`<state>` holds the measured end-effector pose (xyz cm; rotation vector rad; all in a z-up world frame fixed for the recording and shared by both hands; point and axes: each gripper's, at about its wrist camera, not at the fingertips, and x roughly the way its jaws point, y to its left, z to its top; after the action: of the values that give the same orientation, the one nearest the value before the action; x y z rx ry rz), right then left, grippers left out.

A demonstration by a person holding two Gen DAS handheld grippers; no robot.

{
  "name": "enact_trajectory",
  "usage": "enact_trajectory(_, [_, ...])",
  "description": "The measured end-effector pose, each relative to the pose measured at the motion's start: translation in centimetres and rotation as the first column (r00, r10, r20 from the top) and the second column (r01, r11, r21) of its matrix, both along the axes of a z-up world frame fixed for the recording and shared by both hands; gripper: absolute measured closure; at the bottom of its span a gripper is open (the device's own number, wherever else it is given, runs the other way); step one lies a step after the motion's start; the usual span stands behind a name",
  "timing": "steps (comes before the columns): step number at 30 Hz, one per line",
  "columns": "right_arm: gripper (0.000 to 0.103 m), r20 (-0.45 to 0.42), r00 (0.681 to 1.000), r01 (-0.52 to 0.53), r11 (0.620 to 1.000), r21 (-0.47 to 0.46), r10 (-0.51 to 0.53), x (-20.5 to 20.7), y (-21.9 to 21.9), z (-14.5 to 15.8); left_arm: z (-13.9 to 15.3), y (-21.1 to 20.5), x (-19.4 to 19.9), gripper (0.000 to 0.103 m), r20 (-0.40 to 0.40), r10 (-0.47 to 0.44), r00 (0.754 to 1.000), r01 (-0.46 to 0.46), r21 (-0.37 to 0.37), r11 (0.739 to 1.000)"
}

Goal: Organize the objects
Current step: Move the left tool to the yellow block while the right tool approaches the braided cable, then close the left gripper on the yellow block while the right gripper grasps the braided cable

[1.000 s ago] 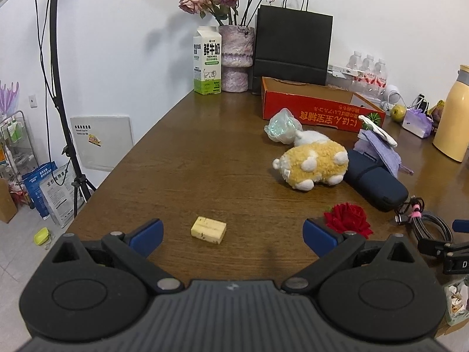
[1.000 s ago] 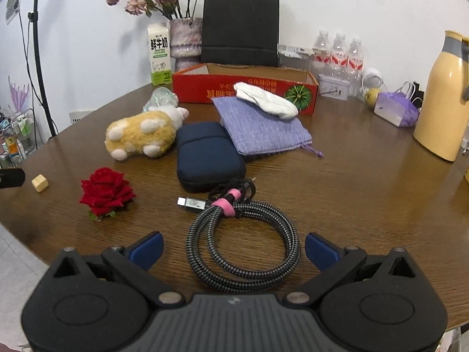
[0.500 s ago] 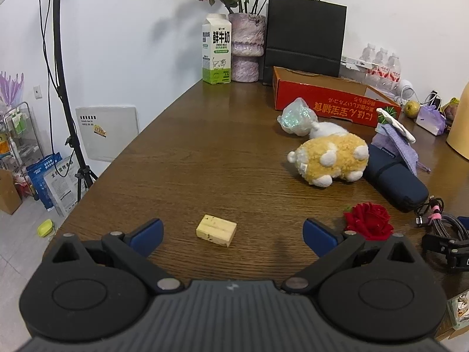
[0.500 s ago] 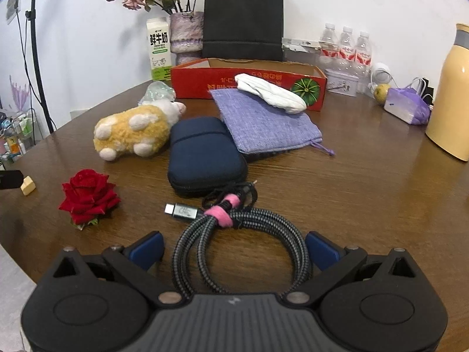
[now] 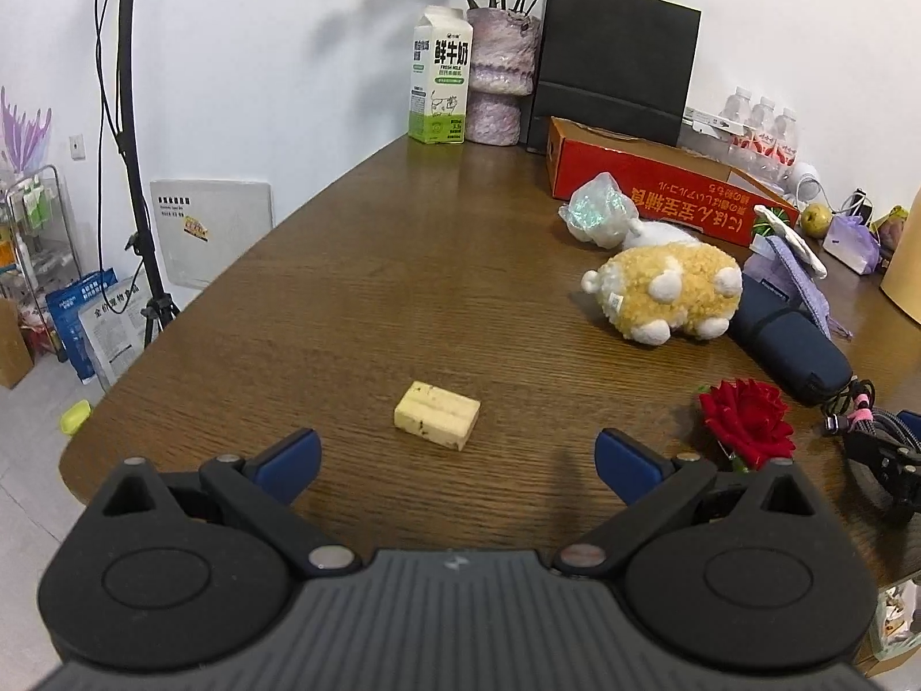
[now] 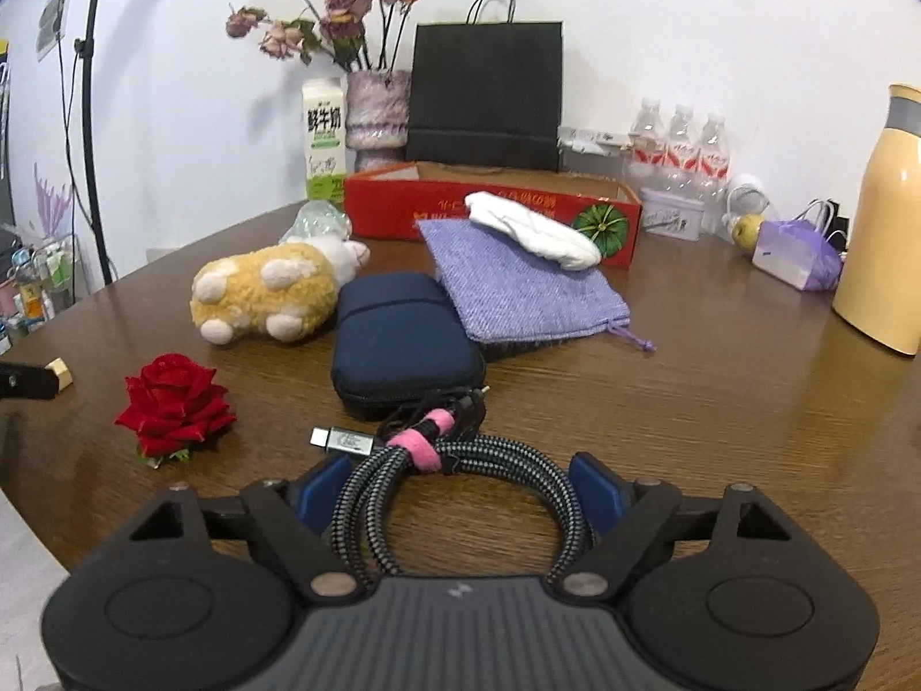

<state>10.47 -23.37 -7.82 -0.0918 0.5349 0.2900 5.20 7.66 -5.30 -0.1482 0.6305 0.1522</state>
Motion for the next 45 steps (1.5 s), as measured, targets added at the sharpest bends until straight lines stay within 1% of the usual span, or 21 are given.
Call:
enact_trajectory(2, [0.024, 0.008, 1.0, 0.005, 1.0, 0.008, -0.005, 0.0, 0.0, 0.1, 0.0, 0.1, 0.0, 0.0, 0.012, 0.001, 1.0, -0.001, 0.012, 1.0])
enact_trajectory(6, [0.026, 0.011, 1.0, 0.011, 1.0, 0.008, -0.011, -0.1, -0.1, 0.1, 0.1, 0.4, 0.7, 0.0, 0.025, 0.019, 0.999, -0.02, 0.065, 0.998])
enact_trajectory(9, [0.026, 0.013, 1.0, 0.016, 1.0, 0.01, -0.017, -0.3, -0.1, 0.0, -0.4, 0.6, 1.5, 0.0, 0.01, 0.007, 1.0, -0.008, 0.106, 0.994])
enact_trajectory(10, [0.026, 0.014, 1.0, 0.017, 1.0, 0.01, -0.018, -0.3, -0.1, 0.0, -0.7, 0.6, 1.9, 0.002, -0.005, 0.004, 1.0, -0.004, 0.117, 0.993])
enact_trajectory(11, [0.026, 0.014, 1.0, 0.019, 1.0, 0.011, -0.019, -0.4, -0.1, 0.0, -0.9, 0.6, 2.1, 0.007, -0.015, 0.002, 1.0, -0.001, 0.119, 0.993])
enact_trajectory(12, [0.026, 0.013, 1.0, 0.02, 1.0, 0.011, -0.02, -0.4, -0.1, 0.0, -1.1, 0.7, 2.2, 0.008, -0.011, -0.005, 1.0, 0.006, 0.111, 0.994])
enact_trajectory(13, [0.026, 0.013, 1.0, 0.02, 1.0, 0.011, -0.02, -0.4, -0.1, 0.0, -1.1, 0.7, 2.2, 0.015, -0.002, -0.01, 1.0, 0.01, 0.105, 0.994])
enact_trajectory(14, [0.026, 0.013, 1.0, 0.02, 1.0, 0.012, -0.021, -0.4, -0.2, 0.0, -1.1, 0.7, 2.1, 0.029, 0.007, -0.013, 1.0, 0.012, 0.108, 0.994])
enact_trajectory(15, [0.026, 0.013, 1.0, 0.021, 1.0, 0.012, -0.021, -0.5, -0.2, 0.0, -1.0, 0.6, 2.0, 0.037, 0.018, -0.018, 1.0, 0.016, 0.11, 0.994])
enact_trajectory(16, [0.026, 0.012, 1.0, 0.021, 1.0, 0.011, -0.021, -0.5, -0.1, 0.0, -1.0, 0.5, 2.0, 0.05, 0.027, -0.022, 0.999, 0.019, 0.11, 0.994])
enact_trajectory(17, [0.026, 0.012, 1.0, 0.021, 1.0, 0.01, -0.021, -0.5, -0.1, 0.0, -1.0, 0.4, 2.0, 0.066, 0.035, -0.023, 0.999, 0.019, 0.11, 0.994])
enact_trajectory(18, [0.026, 0.012, 1.0, 0.021, 1.0, 0.009, -0.021, -0.5, -0.2, 0.0, -1.0, 0.4, 2.0, 0.069, 0.041, -0.026, 0.999, 0.022, 0.109, 0.994])
enact_trajectory(23, [0.024, 0.007, 1.0, 0.019, 1.0, 0.004, -0.019, -0.5, -0.1, 0.0, -1.0, 0.4, 2.0, 0.069, 0.052, -0.018, 0.999, 0.013, 0.094, 0.995])
enact_trajectory(31, [0.021, -0.027, 1.0, 0.015, 1.0, 0.003, -0.015, -0.2, -0.5, -0.2, -1.1, 0.2, 1.9, 0.069, 0.056, -0.01, 0.998, 0.004, 0.104, 0.995])
enact_trajectory(34, [0.023, -0.025, 1.0, 0.004, 1.0, 0.001, -0.004, -0.4, -0.7, -0.2, -1.0, 0.1, 1.9, 0.069, 0.054, -0.006, 0.999, 0.001, 0.105, 0.994])
enact_trajectory(37, [0.027, -0.007, 1.0, 0.005, 1.0, 0.015, -0.005, -0.7, -0.8, 0.1, -0.9, -0.1, 1.7, 0.069, 0.056, -0.01, 0.998, 0.004, 0.103, 0.995])
enact_trajectory(45, [0.027, 0.028, 1.0, 0.012, 0.999, 0.031, -0.013, -1.1, -1.2, 0.9, 0.5, -1.4, 1.3, 0.07, 0.097, -0.033, 0.995, 0.021, 0.117, 0.993])
